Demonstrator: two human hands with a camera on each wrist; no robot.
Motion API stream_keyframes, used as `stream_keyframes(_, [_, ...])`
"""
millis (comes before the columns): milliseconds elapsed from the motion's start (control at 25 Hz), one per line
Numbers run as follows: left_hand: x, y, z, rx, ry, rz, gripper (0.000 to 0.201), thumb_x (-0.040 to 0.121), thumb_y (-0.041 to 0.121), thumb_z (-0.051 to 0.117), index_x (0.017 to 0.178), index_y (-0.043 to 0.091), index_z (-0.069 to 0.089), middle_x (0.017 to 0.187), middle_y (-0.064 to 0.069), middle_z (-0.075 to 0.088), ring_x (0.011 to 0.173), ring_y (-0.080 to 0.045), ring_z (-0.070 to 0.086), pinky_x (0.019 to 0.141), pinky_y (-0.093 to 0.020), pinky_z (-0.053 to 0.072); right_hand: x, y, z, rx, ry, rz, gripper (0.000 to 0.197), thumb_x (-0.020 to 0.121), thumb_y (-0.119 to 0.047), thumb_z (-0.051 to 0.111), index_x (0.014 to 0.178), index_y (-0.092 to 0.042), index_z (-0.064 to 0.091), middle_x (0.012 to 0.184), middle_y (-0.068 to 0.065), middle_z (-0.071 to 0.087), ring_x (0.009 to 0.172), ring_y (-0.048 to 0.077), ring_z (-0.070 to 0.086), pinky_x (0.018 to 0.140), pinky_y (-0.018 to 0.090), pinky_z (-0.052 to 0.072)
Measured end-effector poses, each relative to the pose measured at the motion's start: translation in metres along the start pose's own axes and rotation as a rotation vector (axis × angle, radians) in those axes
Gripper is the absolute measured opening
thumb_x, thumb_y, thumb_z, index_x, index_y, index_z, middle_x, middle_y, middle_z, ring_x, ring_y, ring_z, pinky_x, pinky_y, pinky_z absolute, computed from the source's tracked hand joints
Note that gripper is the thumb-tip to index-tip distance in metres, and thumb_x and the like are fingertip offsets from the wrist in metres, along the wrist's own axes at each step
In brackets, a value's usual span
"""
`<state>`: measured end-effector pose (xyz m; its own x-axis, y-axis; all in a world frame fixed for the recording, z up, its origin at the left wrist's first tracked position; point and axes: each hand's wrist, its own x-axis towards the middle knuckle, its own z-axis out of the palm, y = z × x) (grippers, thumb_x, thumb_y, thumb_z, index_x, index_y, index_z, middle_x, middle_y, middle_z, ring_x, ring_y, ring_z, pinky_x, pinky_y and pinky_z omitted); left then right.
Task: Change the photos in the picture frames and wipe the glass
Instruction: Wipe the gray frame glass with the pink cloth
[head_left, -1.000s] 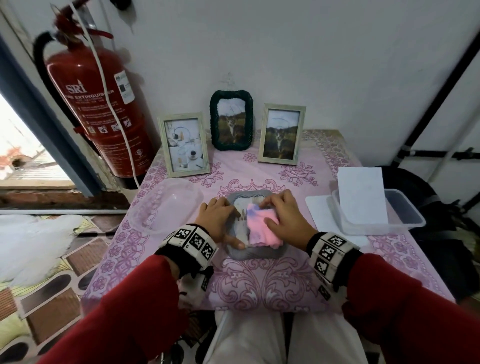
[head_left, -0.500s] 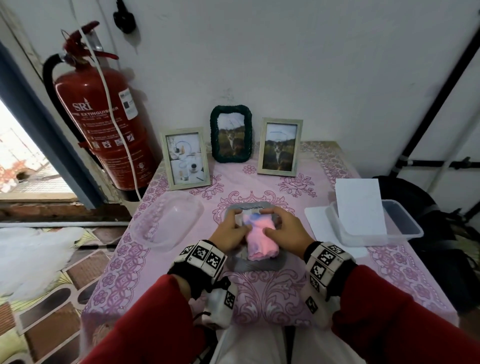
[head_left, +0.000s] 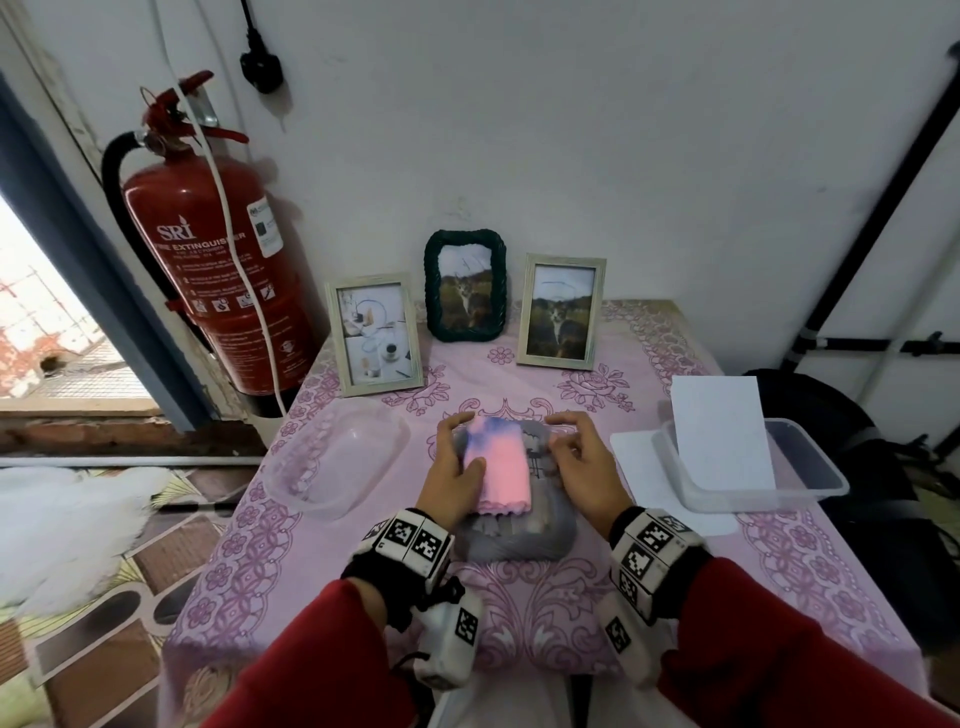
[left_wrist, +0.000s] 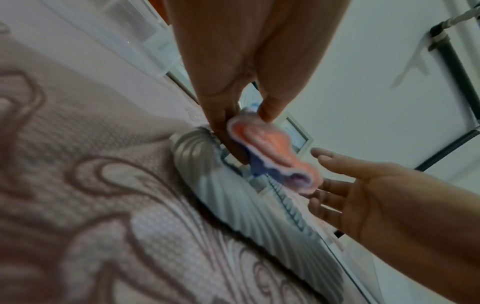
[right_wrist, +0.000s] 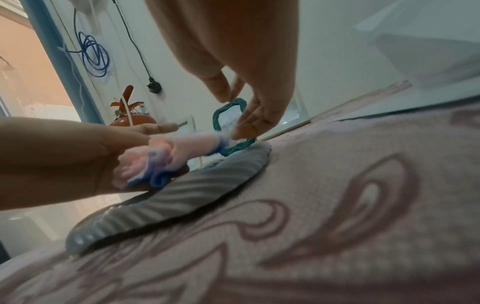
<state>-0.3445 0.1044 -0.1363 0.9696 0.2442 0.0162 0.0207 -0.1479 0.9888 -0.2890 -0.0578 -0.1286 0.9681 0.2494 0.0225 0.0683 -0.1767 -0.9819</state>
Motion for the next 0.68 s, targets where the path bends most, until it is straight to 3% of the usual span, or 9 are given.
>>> stream_keyframes(40, [0.000,-0.002,-0.002,0.065,0.011,0.007,0.047,0.088,-0.012,0.036,0.126,0.016,0.034,0.102,-0.025,0.052,0.070,-0.029,0.054,0.058,-0.024,0.042,0.002,0.001,-0.003,-0.040,0.045,0.005,0.021,0.093,-0.011,0.049,0.114,-0.015,0.049,0.080,-0.001,0.057,0.073,0.019,0.056,0.064,0.029,0.047])
stream_keyframes(120, [0.003,-0.006,-0.006,0.172,0.027,-0.025,0.042,0.088,-0.010,0.035,0.121,0.012,0.047,0.103,-0.021,0.051,0.071,-0.020,0.047,0.057,-0.023,0.039,0.006,0.004,-0.008,-0.206,0.051,0.034,0.032,0.087,-0.009,0.057,0.117,-0.011,0.046,0.091,0.003,0.055,0.086,0.023,0.056,0.069,0.027,0.048])
stream_keyframes(200, [0.004,-0.005,-0.007,0.196,0.064,-0.086,0.035,0.090,-0.006,0.039,0.118,0.005,0.057,0.113,-0.026,0.053,0.076,-0.021,0.050,0.061,-0.022,0.041,0.009,0.009,-0.011,-0.453,-0.024,0.075,0.052,0.081,-0.015,0.068,0.126,-0.007,0.042,0.111,0.012,0.051,0.105,0.028,0.053,0.088,0.036,0.047])
stream_keyframes(320, [0.003,0.005,-0.018,0.184,0.090,-0.027,0.033,0.085,0.003,0.062,0.117,0.006,0.060,0.121,-0.018,0.050,0.107,-0.028,0.055,0.092,-0.033,0.049,0.014,0.015,-0.011,-0.617,-0.144,0.098,0.072,0.073,-0.027,0.077,0.131,-0.005,0.043,0.127,0.017,0.042,0.116,0.030,0.050,0.102,0.038,0.042])
stream_keyframes(400, [0.004,0.016,-0.033,0.242,0.041,0.045,0.043,0.078,0.002,0.070,0.119,0.007,0.059,0.123,-0.014,0.049,0.115,-0.027,0.051,0.101,-0.037,0.045,0.019,0.017,-0.013,-0.657,-0.204,0.081,0.075,0.070,-0.032,0.079,0.131,-0.005,0.045,0.126,0.017,0.045,0.114,0.029,0.052,0.098,0.033,0.044])
stream_keyframes(520, [0.008,0.034,-0.058,0.301,0.021,0.109,0.047,0.076,-0.005,0.068,0.118,0.013,0.059,0.130,-0.012,0.051,0.120,-0.026,0.049,0.098,-0.037,0.047,0.026,0.019,-0.020,-0.674,-0.248,0.052,0.078,0.068,-0.035,0.081,0.132,-0.006,0.046,0.120,0.016,0.057,0.092,0.018,0.054,0.067,0.014,0.041])
stream_keyframes(600, [0.012,0.046,-0.077,0.334,0.073,0.155,0.049,0.076,-0.009,0.065,0.118,0.015,0.059,0.132,-0.009,0.052,0.119,-0.023,0.048,0.087,-0.022,0.048,0.027,0.022,-0.023,-0.659,-0.255,0.036,0.080,0.068,-0.036,0.080,0.134,-0.007,0.045,0.120,0.015,0.059,0.082,0.011,0.050,0.054,0.006,0.033])
stream_keyframes(640, [0.014,0.051,-0.087,0.369,0.105,0.168,0.049,0.076,-0.011,0.063,0.118,0.015,0.060,0.131,-0.008,0.052,0.118,-0.021,0.047,0.081,-0.011,0.045,0.028,0.023,-0.023,-0.655,-0.256,0.033,0.081,0.069,-0.037,0.080,0.135,-0.007,0.044,0.121,0.015,0.057,0.082,0.011,0.049,0.057,0.008,0.034])
stream_keyframes(680, [0.015,0.055,-0.098,0.403,0.130,0.169,0.050,0.076,-0.012,0.062,0.118,0.014,0.060,0.131,-0.008,0.051,0.117,-0.020,0.046,0.075,-0.008,0.044,0.028,0.025,-0.023,-0.657,-0.257,0.032,0.081,0.069,-0.038,0.080,0.135,-0.008,0.043,0.122,0.016,0.056,0.084,0.013,0.050,0.064,0.013,0.038])
